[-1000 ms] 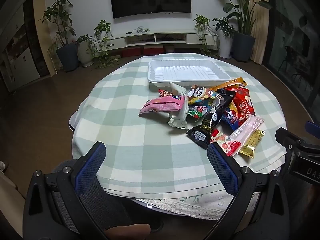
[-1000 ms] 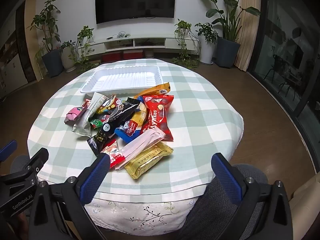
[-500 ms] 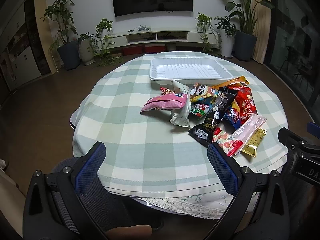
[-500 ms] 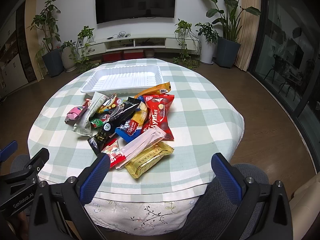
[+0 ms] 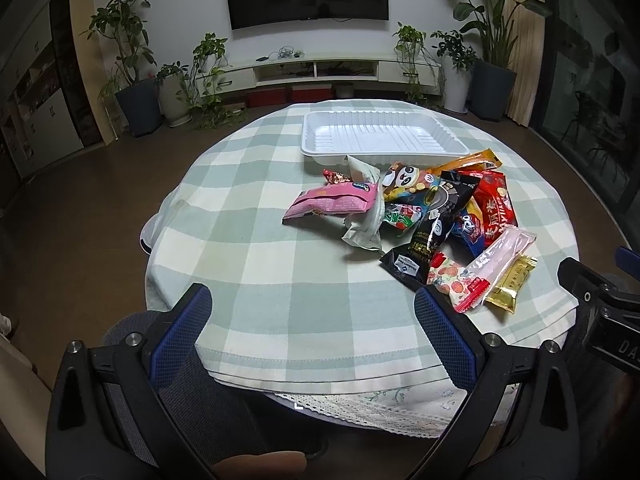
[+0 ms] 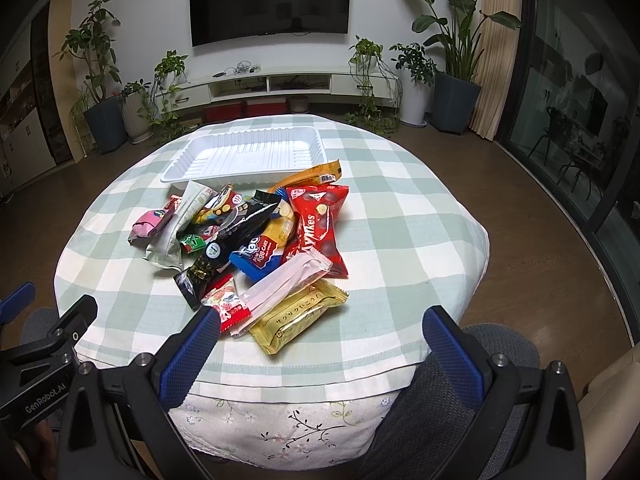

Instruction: Organize snacks

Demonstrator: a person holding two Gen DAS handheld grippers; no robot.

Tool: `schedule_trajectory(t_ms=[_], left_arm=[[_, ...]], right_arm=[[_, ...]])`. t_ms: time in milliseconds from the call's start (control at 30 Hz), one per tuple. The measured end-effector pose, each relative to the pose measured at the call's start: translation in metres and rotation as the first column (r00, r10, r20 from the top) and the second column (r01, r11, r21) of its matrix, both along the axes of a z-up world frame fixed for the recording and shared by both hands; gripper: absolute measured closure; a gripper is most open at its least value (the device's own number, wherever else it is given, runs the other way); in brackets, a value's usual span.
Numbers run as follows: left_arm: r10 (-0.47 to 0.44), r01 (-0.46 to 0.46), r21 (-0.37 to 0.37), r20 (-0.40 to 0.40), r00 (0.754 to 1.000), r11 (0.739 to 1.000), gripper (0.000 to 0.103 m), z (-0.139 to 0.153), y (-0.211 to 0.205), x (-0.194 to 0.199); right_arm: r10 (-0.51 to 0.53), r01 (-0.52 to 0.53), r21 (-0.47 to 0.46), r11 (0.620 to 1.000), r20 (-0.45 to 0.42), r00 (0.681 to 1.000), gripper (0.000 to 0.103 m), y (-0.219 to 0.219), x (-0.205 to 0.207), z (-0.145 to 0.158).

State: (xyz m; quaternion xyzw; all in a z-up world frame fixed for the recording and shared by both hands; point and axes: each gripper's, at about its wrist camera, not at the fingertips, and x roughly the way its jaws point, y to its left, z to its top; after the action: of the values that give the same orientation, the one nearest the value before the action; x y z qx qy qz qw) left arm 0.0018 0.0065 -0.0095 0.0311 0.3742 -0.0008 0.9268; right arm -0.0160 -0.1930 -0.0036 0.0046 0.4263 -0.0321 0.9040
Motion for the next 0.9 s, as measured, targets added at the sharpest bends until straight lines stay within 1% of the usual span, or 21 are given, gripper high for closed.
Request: schedule_trajectory(t_ms=[333,367,900], left_arm=[[0.003,-0.003,0.0,-0.004,1.0,1.0,0.0,-0.0018,0.0003,0.0003],[0.003,-0.003,-0.001,-0.004,1.0,1.0,0.0,-0.002,0.0004,0.0001],[0.002,-0.002,0.0,-0.006,1.0,1.0,0.0,-0.0026,0.0003,0.0003]], right_arm=[[0.0,0.0,0.001,1.0,-0.002,1.0,0.0,0.0,0.0001,-0.001],[0.0,0.0,0.001,1.0,-0.002,1.0,0.0,-0.0001,-0.005,-0.0053],[0.0,0.0,0.001,1.0,-0.005,1.0,0.0,-0.0002,-0.0005,-0.003]])
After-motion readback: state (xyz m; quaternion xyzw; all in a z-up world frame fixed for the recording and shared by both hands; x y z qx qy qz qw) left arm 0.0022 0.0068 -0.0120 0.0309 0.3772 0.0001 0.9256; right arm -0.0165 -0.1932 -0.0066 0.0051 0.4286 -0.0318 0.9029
